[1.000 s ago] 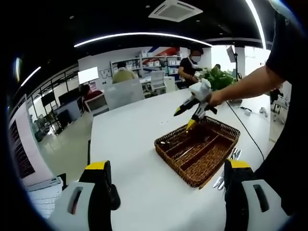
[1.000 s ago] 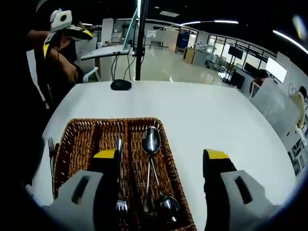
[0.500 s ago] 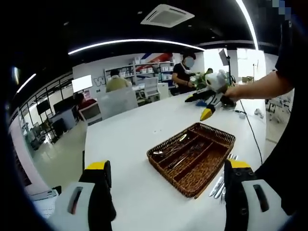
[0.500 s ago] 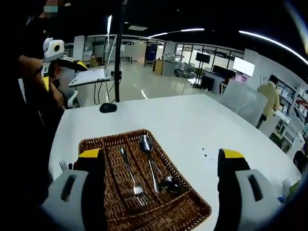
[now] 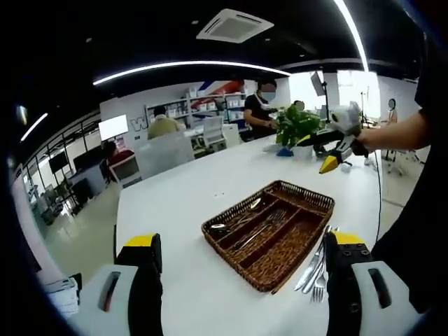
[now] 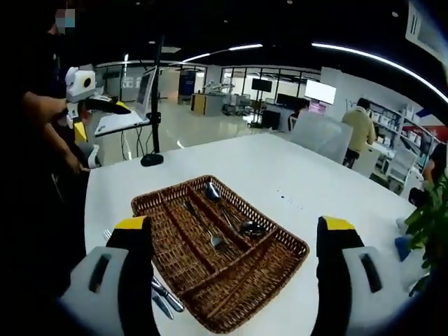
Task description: Arrange the knives, forks, and spoons in their matching storage slots by inserting each utensil handle-first until every utensil is classified and aligned in the correct compartment
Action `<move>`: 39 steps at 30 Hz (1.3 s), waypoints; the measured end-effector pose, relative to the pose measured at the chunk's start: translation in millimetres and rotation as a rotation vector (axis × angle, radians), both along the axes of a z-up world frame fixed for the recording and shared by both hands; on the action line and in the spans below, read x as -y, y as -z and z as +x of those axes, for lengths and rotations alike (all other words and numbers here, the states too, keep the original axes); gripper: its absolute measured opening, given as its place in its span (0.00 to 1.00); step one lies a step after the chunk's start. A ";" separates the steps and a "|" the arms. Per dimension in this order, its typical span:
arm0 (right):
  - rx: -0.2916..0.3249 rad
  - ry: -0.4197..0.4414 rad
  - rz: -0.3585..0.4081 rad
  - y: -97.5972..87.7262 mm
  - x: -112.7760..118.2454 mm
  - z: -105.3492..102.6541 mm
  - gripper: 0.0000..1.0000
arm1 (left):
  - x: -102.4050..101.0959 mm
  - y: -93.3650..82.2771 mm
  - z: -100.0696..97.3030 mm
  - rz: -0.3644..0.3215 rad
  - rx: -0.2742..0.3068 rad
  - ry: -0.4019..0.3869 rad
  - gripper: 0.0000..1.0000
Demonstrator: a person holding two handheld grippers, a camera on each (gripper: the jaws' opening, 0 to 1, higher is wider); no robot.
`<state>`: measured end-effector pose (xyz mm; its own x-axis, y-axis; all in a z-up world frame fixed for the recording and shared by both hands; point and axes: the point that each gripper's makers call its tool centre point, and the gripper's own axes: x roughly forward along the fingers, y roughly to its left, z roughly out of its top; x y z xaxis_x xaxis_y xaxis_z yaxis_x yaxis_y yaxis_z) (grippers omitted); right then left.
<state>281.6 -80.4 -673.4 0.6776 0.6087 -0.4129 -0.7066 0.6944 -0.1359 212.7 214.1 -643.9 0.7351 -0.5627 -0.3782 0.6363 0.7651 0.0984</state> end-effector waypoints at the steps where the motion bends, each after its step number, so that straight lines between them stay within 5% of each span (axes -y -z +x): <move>1: -0.001 0.016 0.007 0.1 5.1 -4.2 1.00 | 1.1 1.9 -2.4 0.007 -0.001 0.002 0.99; 5: -0.004 0.060 0.024 0.5 27.0 -29.6 1.00 | 4.9 15.9 -11.5 0.013 -0.010 0.009 0.99; 19: -0.013 0.165 0.042 9.0 82.6 -100.3 1.00 | 41.7 13.5 -46.5 0.019 0.007 0.006 0.99; 39: 0.043 0.111 0.028 -16.2 75.1 -105.6 1.00 | 43.9 5.0 -58.2 0.013 0.007 0.007 0.99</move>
